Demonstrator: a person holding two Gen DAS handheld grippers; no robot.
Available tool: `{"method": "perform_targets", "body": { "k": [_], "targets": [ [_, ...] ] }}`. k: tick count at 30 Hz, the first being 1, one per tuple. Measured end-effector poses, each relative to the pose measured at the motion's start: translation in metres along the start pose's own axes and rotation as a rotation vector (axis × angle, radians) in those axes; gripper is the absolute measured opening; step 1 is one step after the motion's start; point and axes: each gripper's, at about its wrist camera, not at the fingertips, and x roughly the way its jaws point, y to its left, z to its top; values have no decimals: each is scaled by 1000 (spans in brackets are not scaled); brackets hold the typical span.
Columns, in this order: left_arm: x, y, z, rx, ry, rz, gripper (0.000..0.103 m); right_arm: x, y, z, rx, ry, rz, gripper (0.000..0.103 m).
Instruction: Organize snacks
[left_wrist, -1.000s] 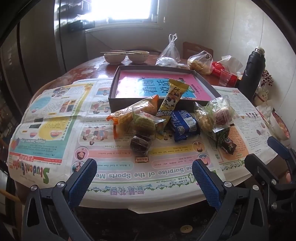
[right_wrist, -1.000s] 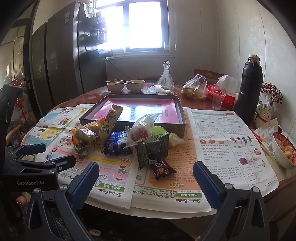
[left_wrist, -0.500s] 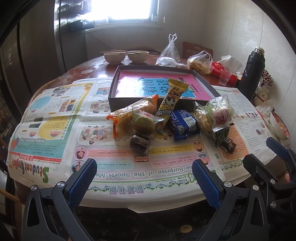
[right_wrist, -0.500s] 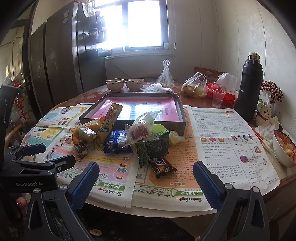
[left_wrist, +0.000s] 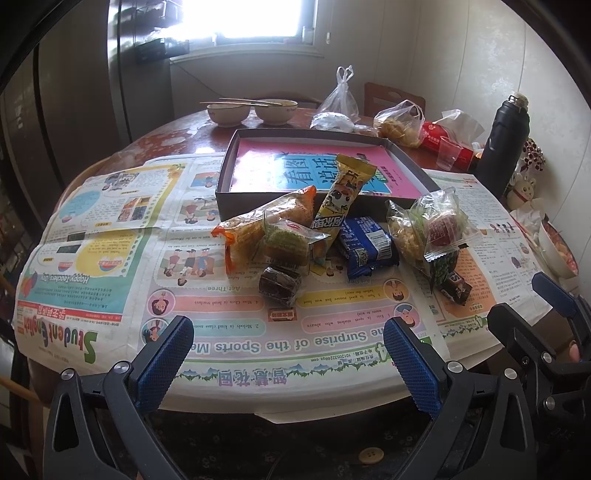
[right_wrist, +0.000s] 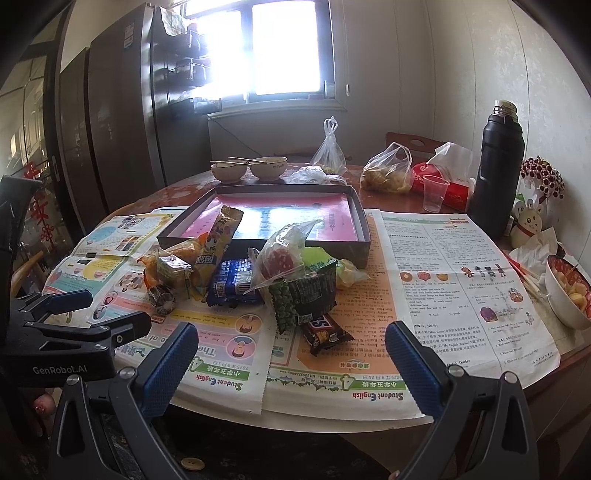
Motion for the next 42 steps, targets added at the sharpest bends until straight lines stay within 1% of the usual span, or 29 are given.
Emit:
{"method": "perform_targets", "body": {
  "k": [24,39,42],
  "targets": [
    [5,2,-1,-7,9,-4,102,2,-2,0,8,5,4,102],
    [20,21,1,-73,68,-8,102,6,-1,1,18,14,17,102],
    [23,26,3,-86,67,-10,102,7,0,1,19,14,20,102]
  ]
}}
